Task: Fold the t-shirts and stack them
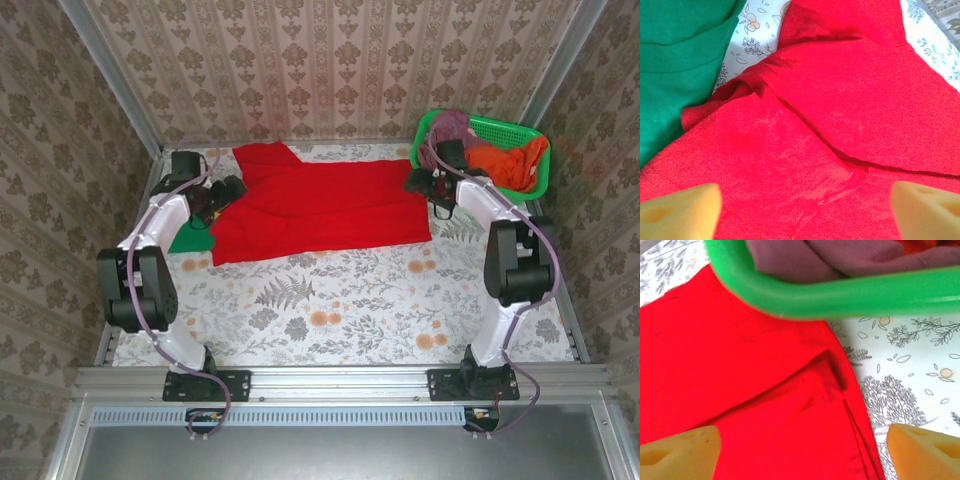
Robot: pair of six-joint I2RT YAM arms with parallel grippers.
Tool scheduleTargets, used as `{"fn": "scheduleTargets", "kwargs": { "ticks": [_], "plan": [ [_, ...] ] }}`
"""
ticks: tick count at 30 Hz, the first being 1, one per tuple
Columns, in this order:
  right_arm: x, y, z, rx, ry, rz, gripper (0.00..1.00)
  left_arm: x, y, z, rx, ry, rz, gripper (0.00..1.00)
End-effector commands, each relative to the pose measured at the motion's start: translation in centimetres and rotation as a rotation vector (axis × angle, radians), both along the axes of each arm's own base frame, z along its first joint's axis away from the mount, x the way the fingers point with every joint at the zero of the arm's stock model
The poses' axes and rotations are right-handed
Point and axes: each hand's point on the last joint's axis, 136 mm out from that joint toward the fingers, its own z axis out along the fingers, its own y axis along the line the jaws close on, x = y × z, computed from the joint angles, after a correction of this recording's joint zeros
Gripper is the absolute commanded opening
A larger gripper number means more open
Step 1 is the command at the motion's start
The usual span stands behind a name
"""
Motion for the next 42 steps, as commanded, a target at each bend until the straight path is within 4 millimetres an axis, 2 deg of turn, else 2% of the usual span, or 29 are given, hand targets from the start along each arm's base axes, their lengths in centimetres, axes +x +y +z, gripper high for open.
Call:
{"fn": "scheduleTargets", "kwargs": {
  "ticks": [1,3,7,10,13,17,20,27,30,34,36,38,41,42],
  "plan": [
    [-1.7,1.6,1.5,-0.054,-0.08,0.087,0.89,-1.6,-1.2,1.9,0.054,-0.077,-0.018,0.98],
    [-2.8,3.5,-0.2,-0.033,-0.051,0.147,0.88,-2.5,-2.5,1.3,0.064,-0.091,-0.046,0.99],
    [-4.0,5.8,-4.8,0.005,0.078,0.196,0.85,-3.4,-4.6,-2.2,0.042,-0.043,-0.083,1.0],
    [-4.7,6.2,-7.3,0.042,0.166,0.176,0.83,-3.5,-5.2,-4.5,0.045,-0.022,-0.094,1.0],
    [-6.3,5.7,-8.8,0.032,0.242,0.148,0.82,-3.9,-5.2,-6.2,0.048,-0.006,-0.098,1.0],
    [-9.7,4.9,-9.6,0.048,0.325,0.112,0.81,-5.3,-5.2,-8.5,0.043,0.03,-0.097,1.0],
    [-12.9,4.5,-9.9,0.091,0.382,0.075,0.81,-7.1,-5.4,-9.9,0.029,0.056,-0.097,1.0],
    [-19.4,3.5,-10.0,0.123,0.459,-0.013,0.81,-13.7,-4.9,-12.3,0.011,0.131,-0.06,1.0],
    [-22.0,2.8,-9.9,0.131,0.474,-0.068,0.8,-16.2,-5.1,-12.6,-0.005,0.15,-0.053,1.0],
    [-24.5,0.8,-9.9,0.12,0.485,-0.152,0.8,-19.4,-5.7,-12.1,-0.016,0.153,-0.036,0.99],
    [-24.5,0.2,-9.1,0.143,0.438,-0.179,0.8,-20.3,-5.6,-11.6,-0.031,0.136,-0.022,0.99],
    [-23.7,0.1,-8.5,0.154,0.404,-0.175,0.8,-20.4,-5.2,-10.7,-0.028,0.101,-0.011,0.98],
    [-21.8,1.2,-6.4,0.152,0.331,-0.102,0.81,-19.4,-4.5,-7.9,0.014,0.038,-0.019,0.98],
    [-20.3,1.9,-5.0,0.129,0.263,-0.054,0.82,-19.0,-4.1,-6.9,0.026,0.028,-0.022,0.98]
  ]
}}
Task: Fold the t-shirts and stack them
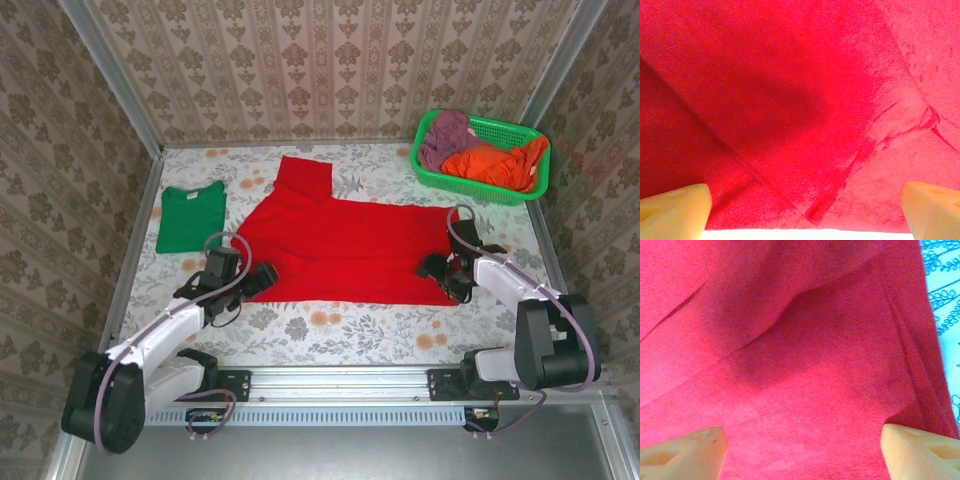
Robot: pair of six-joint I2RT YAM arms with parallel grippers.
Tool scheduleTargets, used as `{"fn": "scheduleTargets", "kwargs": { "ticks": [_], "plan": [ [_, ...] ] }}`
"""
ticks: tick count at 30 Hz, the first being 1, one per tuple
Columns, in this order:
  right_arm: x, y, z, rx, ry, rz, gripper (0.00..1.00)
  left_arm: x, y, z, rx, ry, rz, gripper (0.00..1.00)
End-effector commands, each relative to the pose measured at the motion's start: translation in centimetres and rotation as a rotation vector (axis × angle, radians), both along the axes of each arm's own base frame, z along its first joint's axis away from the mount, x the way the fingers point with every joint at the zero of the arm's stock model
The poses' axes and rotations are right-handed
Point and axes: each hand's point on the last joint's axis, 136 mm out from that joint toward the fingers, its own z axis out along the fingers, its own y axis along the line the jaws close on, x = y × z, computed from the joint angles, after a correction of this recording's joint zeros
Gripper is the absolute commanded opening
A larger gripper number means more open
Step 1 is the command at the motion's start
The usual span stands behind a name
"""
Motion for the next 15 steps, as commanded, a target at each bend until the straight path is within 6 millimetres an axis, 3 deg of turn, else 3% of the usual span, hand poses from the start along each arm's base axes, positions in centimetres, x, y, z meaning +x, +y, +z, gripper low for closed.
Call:
{"fn": "scheduleTargets", "kwargs": {
  "ticks": [1,3,6,11,15],
  "plan": [
    [3.2,1.7,4.3,-0.051,-0.156,0.111,0.83,1.0,1.9,2.8,0.06,-0.015,0.031,0.99],
    [4.7,3.4,6.4,-0.098,-0.251,0.194,0.83,1.8,3.7,4.0,0.07,0.003,0.064,1.0],
    [6.8,7.6,8.7,-0.104,-0.417,0.343,0.83,3.7,7.0,5.5,0.057,-0.001,0.151,1.0],
    [8.0,18.4,10.3,-0.16,-0.589,0.711,0.8,6.1,10.1,7.5,-0.068,-0.022,0.248,1.0],
    [6.3,28.3,10.2,-0.168,-0.704,1.004,0.67,6.8,11.5,8.6,-0.134,-0.041,0.275,1.0]
  ]
}}
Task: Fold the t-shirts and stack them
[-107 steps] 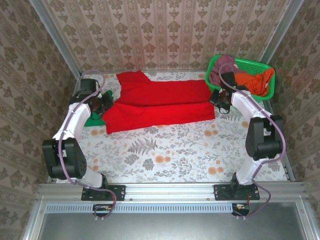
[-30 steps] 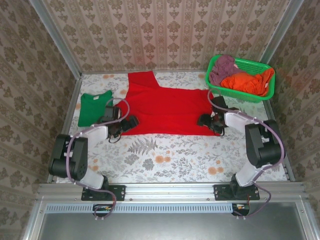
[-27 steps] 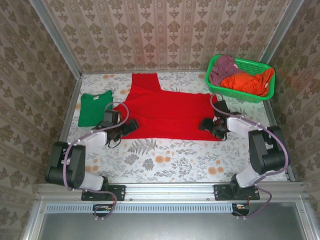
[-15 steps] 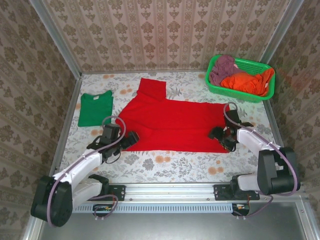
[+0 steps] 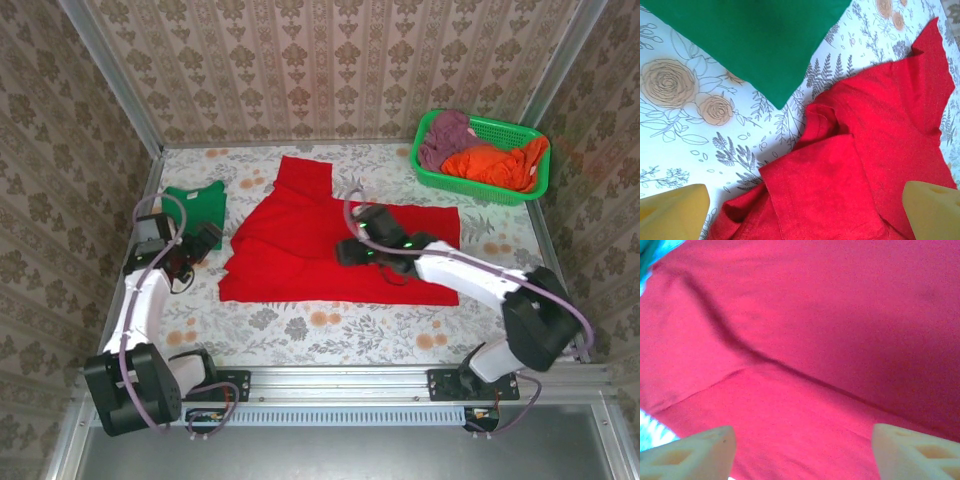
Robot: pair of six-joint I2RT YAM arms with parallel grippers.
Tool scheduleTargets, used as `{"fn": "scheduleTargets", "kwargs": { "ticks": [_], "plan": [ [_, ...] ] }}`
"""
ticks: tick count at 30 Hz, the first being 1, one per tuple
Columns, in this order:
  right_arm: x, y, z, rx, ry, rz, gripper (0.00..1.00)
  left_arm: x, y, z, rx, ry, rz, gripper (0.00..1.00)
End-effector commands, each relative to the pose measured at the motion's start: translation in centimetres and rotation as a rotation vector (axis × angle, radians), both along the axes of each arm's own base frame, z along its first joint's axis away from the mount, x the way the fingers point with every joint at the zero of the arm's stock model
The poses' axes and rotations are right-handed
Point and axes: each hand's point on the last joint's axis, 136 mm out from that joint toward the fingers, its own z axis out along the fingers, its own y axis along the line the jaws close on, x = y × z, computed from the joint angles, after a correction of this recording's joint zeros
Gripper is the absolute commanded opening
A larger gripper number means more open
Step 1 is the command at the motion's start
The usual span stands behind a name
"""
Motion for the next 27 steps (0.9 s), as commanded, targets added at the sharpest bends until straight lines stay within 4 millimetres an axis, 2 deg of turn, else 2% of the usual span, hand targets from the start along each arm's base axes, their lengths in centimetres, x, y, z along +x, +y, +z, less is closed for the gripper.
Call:
{"fn": "scheduleTargets", "kwargs": {
  "ticks": [1,4,6,10,14,18,23,27],
  "plan": [
    [-0.7,7.2,1.0,-0.062,-0.171,0.233,0.64,-0.1,-0.3,1.4,-0.076,-0.019,-0.054,1.0],
    [-2.5,12.4,0.0,-0.086,-0.195,0.35,0.54,-0.7,0.9,1.6,-0.091,-0.018,-0.024,1.0],
    [-3.4,14.9,-1.0,-0.1,-0.186,0.407,0.52,-1.2,1.5,1.6,-0.088,-0.02,-0.008,1.0],
    [-4.5,18.2,-3.5,-0.164,-0.181,0.495,0.5,-2.0,2.1,1.4,-0.098,-0.023,0.02,1.0],
    [-4.2,18.7,-5.5,-0.201,-0.154,0.504,0.47,-2.3,2.0,1.0,-0.102,-0.017,0.014,1.0],
    [-4.8,18.4,-7.6,-0.241,-0.112,0.538,0.45,-2.3,2.2,1.1,-0.074,-0.014,0.003,1.0],
    [-5.1,18.2,-9.2,-0.256,-0.074,0.539,0.43,-2.1,2.4,1.7,-0.052,-0.021,-0.01,1.0],
    [-4.6,17.8,-10.1,-0.265,-0.048,0.506,0.3,-2.3,2.3,1.6,-0.054,-0.019,-0.015,1.0]
  ]
}}
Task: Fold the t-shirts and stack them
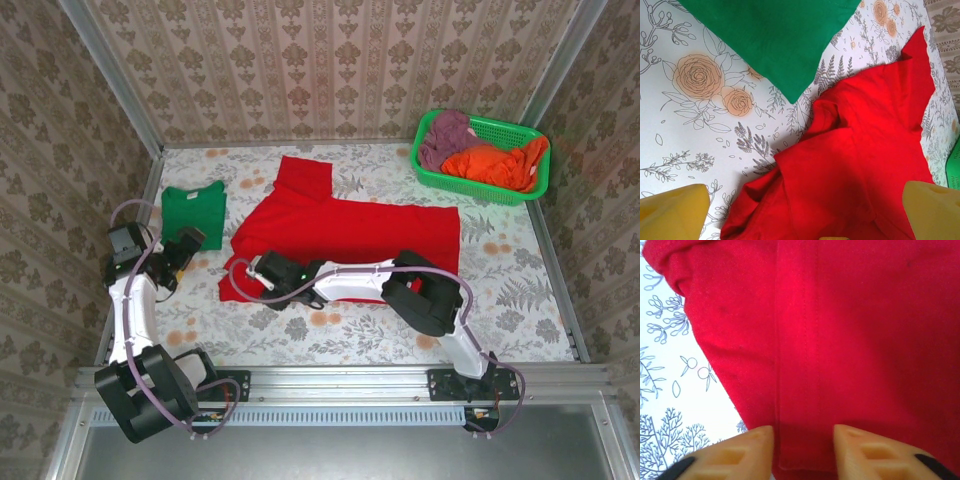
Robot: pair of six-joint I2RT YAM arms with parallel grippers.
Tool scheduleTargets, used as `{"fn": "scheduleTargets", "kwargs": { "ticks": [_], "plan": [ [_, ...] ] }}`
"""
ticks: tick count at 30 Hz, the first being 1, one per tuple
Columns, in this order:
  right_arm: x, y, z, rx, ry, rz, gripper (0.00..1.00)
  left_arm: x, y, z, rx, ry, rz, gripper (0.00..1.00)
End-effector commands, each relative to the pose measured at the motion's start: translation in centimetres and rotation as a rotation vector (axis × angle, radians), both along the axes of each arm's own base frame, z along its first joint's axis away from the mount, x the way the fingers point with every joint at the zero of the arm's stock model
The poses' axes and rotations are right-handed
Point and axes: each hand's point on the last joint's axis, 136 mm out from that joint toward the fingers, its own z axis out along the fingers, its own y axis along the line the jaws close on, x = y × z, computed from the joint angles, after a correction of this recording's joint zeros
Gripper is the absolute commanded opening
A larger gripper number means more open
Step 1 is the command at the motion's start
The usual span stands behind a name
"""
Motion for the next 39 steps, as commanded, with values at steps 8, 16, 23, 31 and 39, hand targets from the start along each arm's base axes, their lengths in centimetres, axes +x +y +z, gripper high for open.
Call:
{"fn": "scheduleTargets", "kwargs": {
  "ticks": [8,16,23,31,39],
  "plan": [
    [0.6,-1.1,0.5,-0.006,-0.004,-0.032,0.0,-0.5,-0.2,0.2,0.007,0.002,-0.029,1.0],
    [0.3,-1.8,3.5,0.063,-0.01,-0.053,0.0,-0.5,-0.3,-0.2,0.006,0.005,-0.033,1.0],
    [-0.1,-2.7,5.0,0.094,-0.002,-0.074,0.0,-0.4,-0.5,-0.5,-0.001,0.008,-0.037,1.0],
    [-0.4,-5.2,3.7,0.04,0.012,-0.104,0.0,-0.3,-0.7,-0.5,-0.001,0.004,-0.051,1.0],
    [0.5,-6.5,2.6,-0.004,0.004,-0.156,0.07,0.1,-1.5,-0.5,0.01,-0.001,-0.083,1.0]
  ]
}}
